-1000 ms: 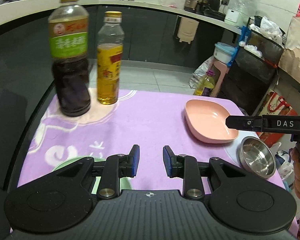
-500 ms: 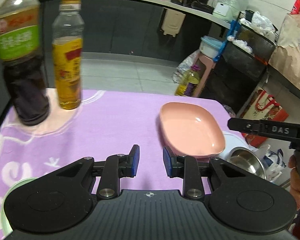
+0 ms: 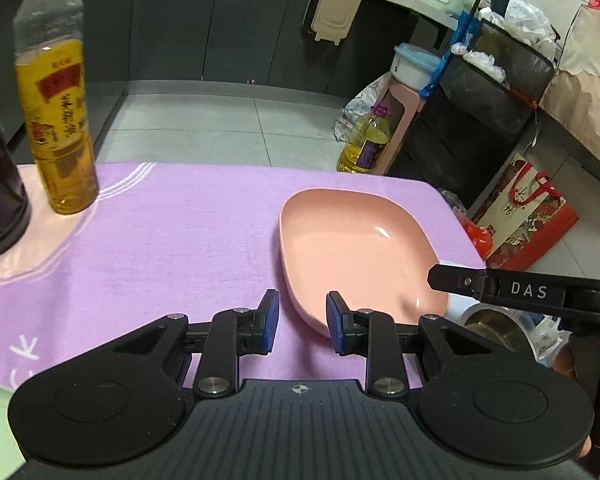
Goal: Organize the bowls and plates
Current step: 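Move the left gripper to the pink square dish and grasp its rim, then lift the pink dish and carry it over the green plate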
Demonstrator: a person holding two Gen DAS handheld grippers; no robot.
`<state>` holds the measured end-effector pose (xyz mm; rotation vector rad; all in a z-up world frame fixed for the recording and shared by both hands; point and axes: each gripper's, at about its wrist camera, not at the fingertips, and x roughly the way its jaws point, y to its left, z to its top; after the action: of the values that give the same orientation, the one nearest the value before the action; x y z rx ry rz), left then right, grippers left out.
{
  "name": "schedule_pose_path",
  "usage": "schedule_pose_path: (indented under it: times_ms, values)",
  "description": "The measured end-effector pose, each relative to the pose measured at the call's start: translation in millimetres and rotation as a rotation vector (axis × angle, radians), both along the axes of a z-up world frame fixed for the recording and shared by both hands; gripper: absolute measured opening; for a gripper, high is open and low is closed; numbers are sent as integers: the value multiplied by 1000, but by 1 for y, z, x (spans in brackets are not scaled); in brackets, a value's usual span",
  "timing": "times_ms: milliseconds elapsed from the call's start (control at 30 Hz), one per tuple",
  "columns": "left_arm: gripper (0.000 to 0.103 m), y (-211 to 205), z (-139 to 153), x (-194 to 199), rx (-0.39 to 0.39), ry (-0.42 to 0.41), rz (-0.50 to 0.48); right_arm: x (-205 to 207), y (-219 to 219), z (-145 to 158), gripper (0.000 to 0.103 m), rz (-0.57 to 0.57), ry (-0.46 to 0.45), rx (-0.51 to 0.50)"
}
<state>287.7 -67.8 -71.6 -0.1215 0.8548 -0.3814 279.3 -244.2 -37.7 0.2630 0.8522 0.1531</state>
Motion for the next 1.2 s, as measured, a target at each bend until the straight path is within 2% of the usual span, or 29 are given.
schedule_pose_path:
  times_ms: [400,867,1000,1200]
  values:
    - [24,-8,-19,21,19,52,16,10,5,-11,33,-10,18,-26]
    - [23,-12,-23,21,24,43,-10,17,4,-20,33,-13,50,-21]
    - [22,-13,-23,19,26,32,-39,18,7,-22,28,0,55,-24]
    - [21,-12,-24,19,34,22,-44,16,10,-22,28,6,45,-47]
